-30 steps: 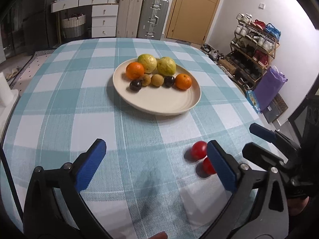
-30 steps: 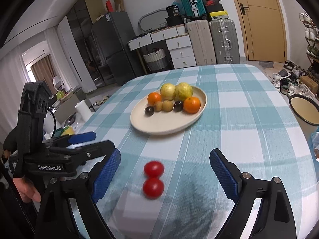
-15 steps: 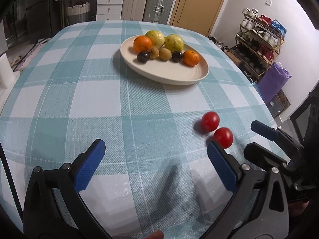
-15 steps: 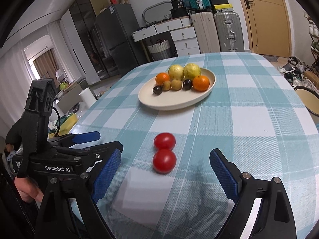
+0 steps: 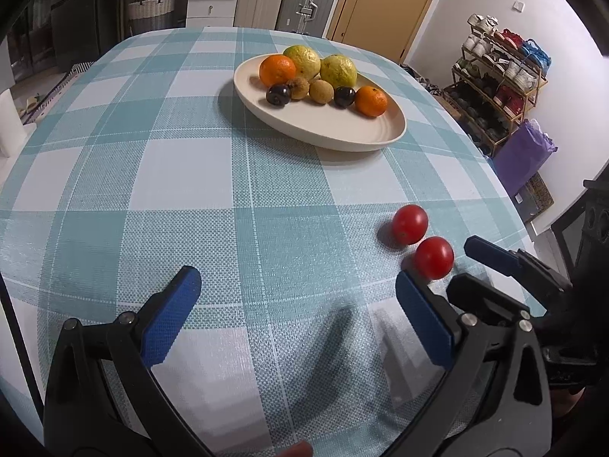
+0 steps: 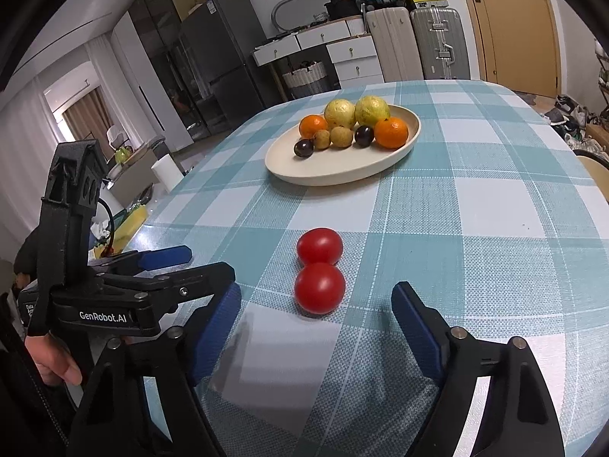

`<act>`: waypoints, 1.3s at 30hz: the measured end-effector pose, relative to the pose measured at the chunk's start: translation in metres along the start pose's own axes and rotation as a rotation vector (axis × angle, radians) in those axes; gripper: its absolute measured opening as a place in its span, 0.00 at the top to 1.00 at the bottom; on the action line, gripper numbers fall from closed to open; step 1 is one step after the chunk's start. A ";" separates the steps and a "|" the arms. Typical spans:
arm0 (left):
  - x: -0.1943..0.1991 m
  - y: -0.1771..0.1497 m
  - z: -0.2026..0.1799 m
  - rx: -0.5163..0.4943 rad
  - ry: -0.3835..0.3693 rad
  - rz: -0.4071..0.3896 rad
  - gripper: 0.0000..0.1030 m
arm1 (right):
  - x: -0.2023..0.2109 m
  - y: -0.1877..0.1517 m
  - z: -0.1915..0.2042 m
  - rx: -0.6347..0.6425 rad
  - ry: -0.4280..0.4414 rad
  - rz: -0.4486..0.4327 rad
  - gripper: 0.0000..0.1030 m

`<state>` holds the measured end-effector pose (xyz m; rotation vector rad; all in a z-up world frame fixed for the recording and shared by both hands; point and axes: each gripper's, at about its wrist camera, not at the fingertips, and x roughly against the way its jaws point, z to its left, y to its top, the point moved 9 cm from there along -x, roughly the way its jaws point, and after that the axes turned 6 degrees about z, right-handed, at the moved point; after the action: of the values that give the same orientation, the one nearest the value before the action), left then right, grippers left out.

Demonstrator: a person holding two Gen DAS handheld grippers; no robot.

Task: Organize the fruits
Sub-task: 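Close the right gripper on a red tomato, then grasp the other red tomato with the left gripper while the right gripper holds its tomato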

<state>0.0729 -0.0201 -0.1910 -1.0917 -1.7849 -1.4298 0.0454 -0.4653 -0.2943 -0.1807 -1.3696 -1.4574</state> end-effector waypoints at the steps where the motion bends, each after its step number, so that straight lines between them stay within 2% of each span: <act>1: 0.000 0.000 0.000 0.000 0.000 0.001 0.01 | -0.001 0.000 0.000 0.001 0.000 0.003 0.22; 4: -0.002 0.000 0.001 0.004 -0.006 0.005 0.01 | -0.002 0.000 0.001 0.004 -0.004 0.015 0.29; 9: -0.003 0.000 0.003 0.010 -0.008 0.008 0.01 | -0.011 -0.002 0.001 0.008 -0.018 0.050 0.54; 14: -0.003 -0.001 0.004 0.008 -0.007 0.011 0.01 | -0.014 -0.004 0.004 0.027 -0.017 0.061 0.71; 34: -0.007 0.003 -0.012 -0.024 0.005 0.031 0.01 | 0.014 0.008 -0.019 -0.036 -0.001 -0.042 0.74; 36: -0.009 0.006 -0.016 -0.027 -0.002 0.034 0.01 | 0.016 0.011 -0.022 -0.038 0.006 -0.049 0.80; 39: -0.016 0.009 -0.025 -0.035 -0.015 0.045 0.01 | 0.019 0.015 -0.025 -0.025 0.004 -0.060 0.80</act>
<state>0.0877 -0.0471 -0.1940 -1.1568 -1.7404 -1.4345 0.0616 -0.4925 -0.2794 -0.1539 -1.3645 -1.5238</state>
